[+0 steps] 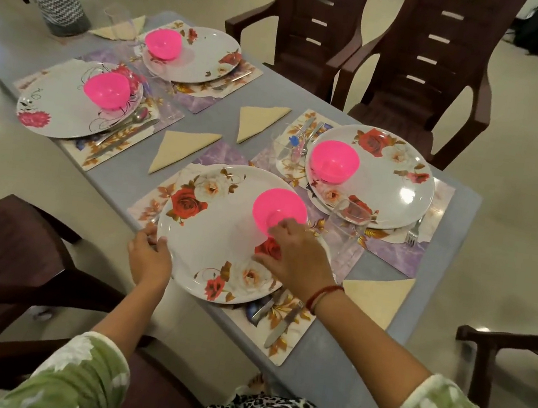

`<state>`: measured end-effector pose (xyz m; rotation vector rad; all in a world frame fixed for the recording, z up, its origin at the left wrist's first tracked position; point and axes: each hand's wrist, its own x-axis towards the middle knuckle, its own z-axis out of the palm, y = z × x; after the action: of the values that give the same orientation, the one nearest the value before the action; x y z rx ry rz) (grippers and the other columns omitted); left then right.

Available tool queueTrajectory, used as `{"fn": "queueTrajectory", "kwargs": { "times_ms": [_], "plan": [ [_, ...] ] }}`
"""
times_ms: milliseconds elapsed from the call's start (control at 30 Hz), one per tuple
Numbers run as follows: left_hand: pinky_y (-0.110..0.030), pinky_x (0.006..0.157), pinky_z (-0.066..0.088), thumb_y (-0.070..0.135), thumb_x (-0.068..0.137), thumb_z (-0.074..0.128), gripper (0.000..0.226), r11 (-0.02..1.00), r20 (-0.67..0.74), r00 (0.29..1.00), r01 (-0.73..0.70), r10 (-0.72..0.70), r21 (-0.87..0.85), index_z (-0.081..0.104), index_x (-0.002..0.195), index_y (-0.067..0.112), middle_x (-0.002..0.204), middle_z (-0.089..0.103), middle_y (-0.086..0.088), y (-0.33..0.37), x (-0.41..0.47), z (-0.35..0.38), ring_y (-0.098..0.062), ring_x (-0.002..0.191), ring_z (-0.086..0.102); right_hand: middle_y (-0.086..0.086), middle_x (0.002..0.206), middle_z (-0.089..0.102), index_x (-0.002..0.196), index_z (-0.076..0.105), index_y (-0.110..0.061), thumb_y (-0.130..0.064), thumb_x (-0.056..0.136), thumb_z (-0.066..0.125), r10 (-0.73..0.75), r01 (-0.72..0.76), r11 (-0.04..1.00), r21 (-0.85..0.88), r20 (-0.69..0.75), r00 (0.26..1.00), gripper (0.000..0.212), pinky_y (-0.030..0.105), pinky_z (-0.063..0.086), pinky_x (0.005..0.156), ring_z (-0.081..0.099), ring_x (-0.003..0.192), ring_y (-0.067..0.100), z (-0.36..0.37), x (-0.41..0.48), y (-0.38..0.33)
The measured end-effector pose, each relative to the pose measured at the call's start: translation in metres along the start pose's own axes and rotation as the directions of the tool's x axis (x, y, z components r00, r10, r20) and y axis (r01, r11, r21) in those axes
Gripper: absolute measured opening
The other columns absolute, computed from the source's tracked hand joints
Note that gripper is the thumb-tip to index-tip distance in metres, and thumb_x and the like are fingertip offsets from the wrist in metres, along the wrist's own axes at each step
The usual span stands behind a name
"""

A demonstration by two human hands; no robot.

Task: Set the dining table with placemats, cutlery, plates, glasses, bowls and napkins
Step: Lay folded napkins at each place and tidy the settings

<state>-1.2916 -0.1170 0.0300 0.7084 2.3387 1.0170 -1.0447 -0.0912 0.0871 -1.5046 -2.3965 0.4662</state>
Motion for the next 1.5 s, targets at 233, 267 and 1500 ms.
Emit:
{"fn": "queueTrajectory", "kwargs": {
  "times_ms": [233, 267, 1500],
  "plan": [
    [-0.041, 0.093, 0.046, 0.018, 0.099, 0.050, 0.031, 1.000, 0.017, 1.000, 0.009, -0.009, 0.020, 0.049, 0.128, 0.009, 0.129, 0.045, -0.013, 0.011, -0.003, -0.001, -0.031, 0.112, 0.053, 0.024, 0.148, 0.022, 0.151, 0.000, -0.016, -0.070, 0.072, 0.062, 0.330, -0.296, 0.938, -0.182, 0.201, 0.922, 0.114, 0.048, 0.038, 0.101, 0.033, 0.132, 0.041, 0.001, 0.065, 0.012],
    [-0.040, 0.094, 0.046, 0.016, 0.098, 0.049, 0.030, 1.000, 0.020, 1.000, 0.011, -0.012, 0.024, 0.049, 0.128, 0.009, 0.129, 0.045, -0.013, 0.011, -0.002, -0.001, -0.031, 0.112, 0.053, 0.023, 0.146, 0.024, 0.151, 0.000, -0.015, -0.069, 0.072, 0.063, 0.334, -0.302, 0.937, -0.172, 0.200, 0.921, 0.114, 0.047, 0.039, 0.100, 0.035, 0.131, 0.040, 0.005, 0.068, 0.013],
    [-0.040, 0.081, 0.038, 0.041, 0.081, 0.063, 0.021, 0.525, 0.427, 0.565, -0.822, 0.706, 0.221, 0.072, 0.093, 0.027, 0.108, 0.062, 0.000, 0.006, -0.112, 0.051, -0.024, 0.107, 0.050, 0.014, 0.139, 0.035, 0.146, 0.027, -0.017, -0.032, 0.070, 0.080, 0.441, -0.440, 0.889, 0.122, 0.024, 0.897, 0.094, 0.039, 0.040, 0.100, 0.041, 0.125, 0.031, -0.061, -0.003, 0.089]
  ]
}}
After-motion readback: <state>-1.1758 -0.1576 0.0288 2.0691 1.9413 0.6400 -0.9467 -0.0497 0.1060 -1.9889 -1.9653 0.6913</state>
